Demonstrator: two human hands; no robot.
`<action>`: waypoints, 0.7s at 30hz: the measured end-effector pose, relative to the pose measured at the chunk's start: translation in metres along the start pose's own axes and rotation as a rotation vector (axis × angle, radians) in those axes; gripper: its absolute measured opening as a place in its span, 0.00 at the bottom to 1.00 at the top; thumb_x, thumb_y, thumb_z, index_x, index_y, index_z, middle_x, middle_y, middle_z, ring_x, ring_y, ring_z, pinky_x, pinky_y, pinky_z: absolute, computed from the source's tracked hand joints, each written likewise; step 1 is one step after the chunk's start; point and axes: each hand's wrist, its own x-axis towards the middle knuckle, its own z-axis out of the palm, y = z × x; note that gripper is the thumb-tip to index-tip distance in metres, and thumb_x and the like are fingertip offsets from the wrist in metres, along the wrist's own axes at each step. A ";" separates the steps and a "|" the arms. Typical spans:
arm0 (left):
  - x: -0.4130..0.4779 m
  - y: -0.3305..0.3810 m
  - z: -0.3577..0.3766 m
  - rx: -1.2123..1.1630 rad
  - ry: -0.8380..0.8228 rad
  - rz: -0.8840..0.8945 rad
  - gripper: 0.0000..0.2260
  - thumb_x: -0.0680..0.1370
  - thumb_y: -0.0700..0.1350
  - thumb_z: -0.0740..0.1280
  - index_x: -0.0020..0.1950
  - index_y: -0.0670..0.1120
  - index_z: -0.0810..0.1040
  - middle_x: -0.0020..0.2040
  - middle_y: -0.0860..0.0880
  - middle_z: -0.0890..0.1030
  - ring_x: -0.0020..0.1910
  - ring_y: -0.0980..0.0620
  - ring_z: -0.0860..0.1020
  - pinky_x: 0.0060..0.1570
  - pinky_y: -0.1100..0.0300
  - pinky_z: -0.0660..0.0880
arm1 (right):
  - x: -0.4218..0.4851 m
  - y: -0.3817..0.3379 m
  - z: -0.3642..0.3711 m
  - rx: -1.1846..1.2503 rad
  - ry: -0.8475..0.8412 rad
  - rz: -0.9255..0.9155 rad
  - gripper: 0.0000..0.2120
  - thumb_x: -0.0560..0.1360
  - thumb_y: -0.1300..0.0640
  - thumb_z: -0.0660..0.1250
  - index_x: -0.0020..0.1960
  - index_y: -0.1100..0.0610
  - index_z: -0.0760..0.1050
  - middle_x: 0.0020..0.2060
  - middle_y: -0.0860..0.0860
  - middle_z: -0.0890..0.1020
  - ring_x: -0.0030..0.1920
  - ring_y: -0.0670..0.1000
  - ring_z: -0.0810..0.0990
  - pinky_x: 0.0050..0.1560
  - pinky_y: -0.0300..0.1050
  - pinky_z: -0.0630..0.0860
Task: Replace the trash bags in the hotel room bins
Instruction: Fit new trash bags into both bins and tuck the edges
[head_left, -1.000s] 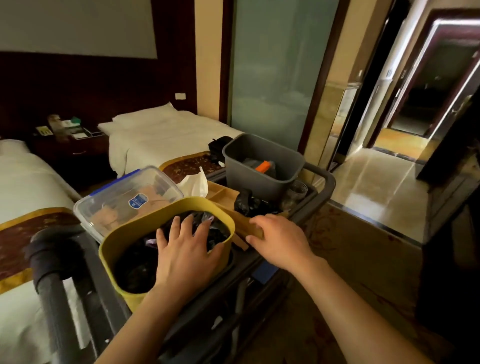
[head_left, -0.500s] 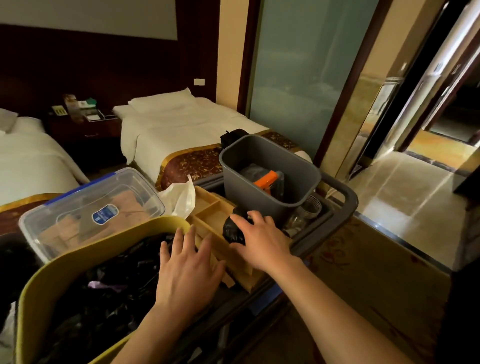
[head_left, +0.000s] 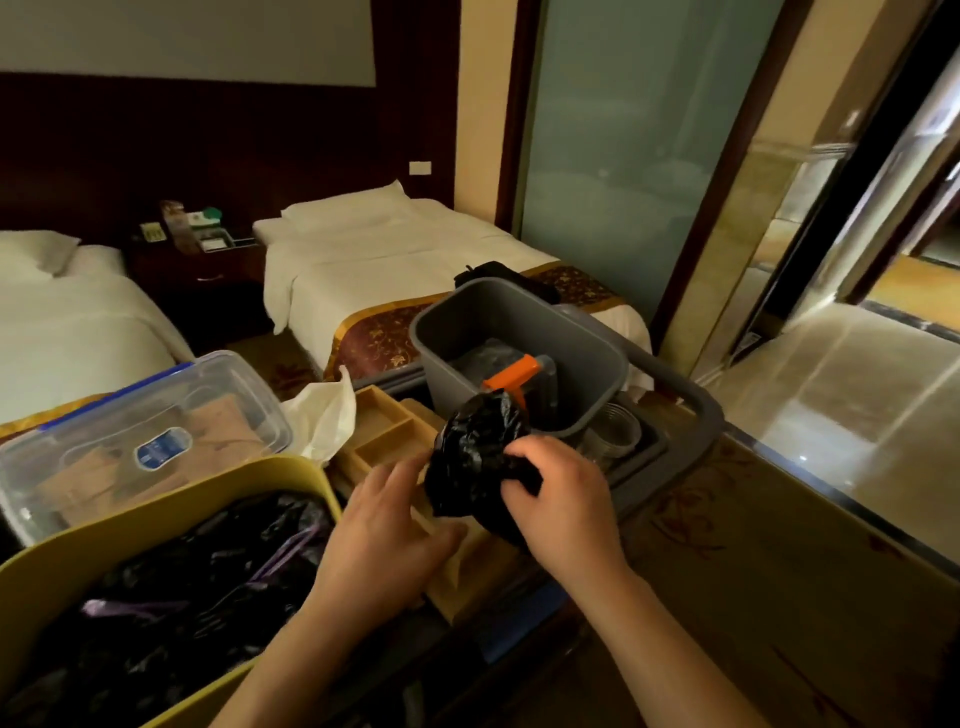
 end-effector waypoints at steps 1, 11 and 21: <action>0.001 0.012 0.005 -0.187 0.011 -0.004 0.39 0.72 0.57 0.73 0.77 0.60 0.56 0.74 0.54 0.62 0.73 0.53 0.63 0.69 0.53 0.66 | -0.005 0.002 -0.014 0.065 0.048 0.011 0.10 0.74 0.60 0.71 0.54 0.52 0.81 0.47 0.44 0.82 0.50 0.42 0.80 0.47 0.24 0.69; 0.001 0.154 0.116 -0.602 -0.199 0.198 0.13 0.75 0.45 0.73 0.58 0.55 0.79 0.49 0.55 0.85 0.48 0.57 0.83 0.49 0.52 0.82 | -0.092 0.105 -0.146 0.174 0.266 0.390 0.20 0.76 0.32 0.56 0.49 0.46 0.76 0.38 0.46 0.82 0.39 0.42 0.81 0.39 0.54 0.79; -0.016 0.275 0.264 -0.641 -0.354 0.118 0.05 0.77 0.42 0.71 0.42 0.48 0.83 0.40 0.46 0.85 0.42 0.41 0.83 0.44 0.41 0.80 | -0.237 0.227 -0.305 0.138 0.848 0.817 0.18 0.82 0.48 0.61 0.37 0.58 0.71 0.32 0.56 0.75 0.33 0.55 0.76 0.35 0.54 0.70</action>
